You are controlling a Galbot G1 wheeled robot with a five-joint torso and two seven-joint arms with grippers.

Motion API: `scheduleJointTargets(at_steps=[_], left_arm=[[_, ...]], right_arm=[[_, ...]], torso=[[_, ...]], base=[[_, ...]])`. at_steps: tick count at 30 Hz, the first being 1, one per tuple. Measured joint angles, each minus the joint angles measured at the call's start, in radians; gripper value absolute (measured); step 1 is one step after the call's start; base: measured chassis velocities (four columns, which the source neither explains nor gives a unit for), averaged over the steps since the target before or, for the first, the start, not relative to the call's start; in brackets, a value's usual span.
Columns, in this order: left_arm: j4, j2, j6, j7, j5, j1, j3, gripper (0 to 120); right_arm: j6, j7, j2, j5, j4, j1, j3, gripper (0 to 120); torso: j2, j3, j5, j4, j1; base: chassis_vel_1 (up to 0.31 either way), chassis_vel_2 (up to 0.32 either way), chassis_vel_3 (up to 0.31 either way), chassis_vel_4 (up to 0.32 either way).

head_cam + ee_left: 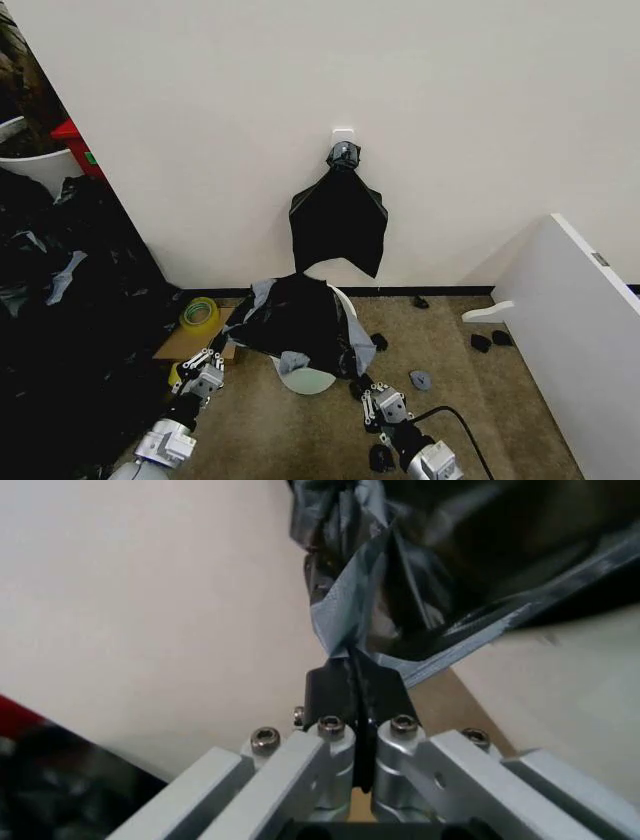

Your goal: Place the garbage bag over the trash bin.

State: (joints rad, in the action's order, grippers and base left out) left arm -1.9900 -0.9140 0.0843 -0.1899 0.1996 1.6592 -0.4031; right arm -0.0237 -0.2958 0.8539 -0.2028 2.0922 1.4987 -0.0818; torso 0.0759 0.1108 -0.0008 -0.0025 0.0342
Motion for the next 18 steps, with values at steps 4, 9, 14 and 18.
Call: scheduleJointTargets(at_steps=[4, 9, 14, 18], left_arm=[[-0.022, 0.016, -0.066, 0.085, -0.051, 0.002, -0.001, 0], [-0.031, 0.024, -0.124, 0.165, -0.073, -0.014, 0.005, 0], [0.005, 0.012, -0.146, 0.185, -0.054, -0.042, 0.014, 0], [0.052, -0.008, -0.152, 0.186, -0.04, -0.072, 0.026, 0]], right_arm=[[-0.017, 0.007, -0.013, 0.013, -0.006, -0.009, -0.001, 0], [0.012, 0.066, -0.028, 0.078, -0.042, -0.023, 0.0, 0], [0.074, 0.13, -0.029, 0.161, -0.121, -0.046, 0.009, 0], [0.116, 0.148, -0.01, 0.184, -0.2, -0.078, 0.011, 0]], torso=[[0.0, 0.0, 0.0, 0.0, 0.0], [0.0, 0.0, 0.0001, 0.0, 0.0], [0.0, 0.0, 0.0001, -0.0001, 0.0], [0.0, 0.0, 0.0003, 0.0, 0.0]], base=[[0.0, 0.0, 0.0, 0.0], [0.0, 0.0, 0.0, 0.0], [0.0, 0.0, 0.0, 0.0], [0.0, 0.0, 0.0, 0.0]])
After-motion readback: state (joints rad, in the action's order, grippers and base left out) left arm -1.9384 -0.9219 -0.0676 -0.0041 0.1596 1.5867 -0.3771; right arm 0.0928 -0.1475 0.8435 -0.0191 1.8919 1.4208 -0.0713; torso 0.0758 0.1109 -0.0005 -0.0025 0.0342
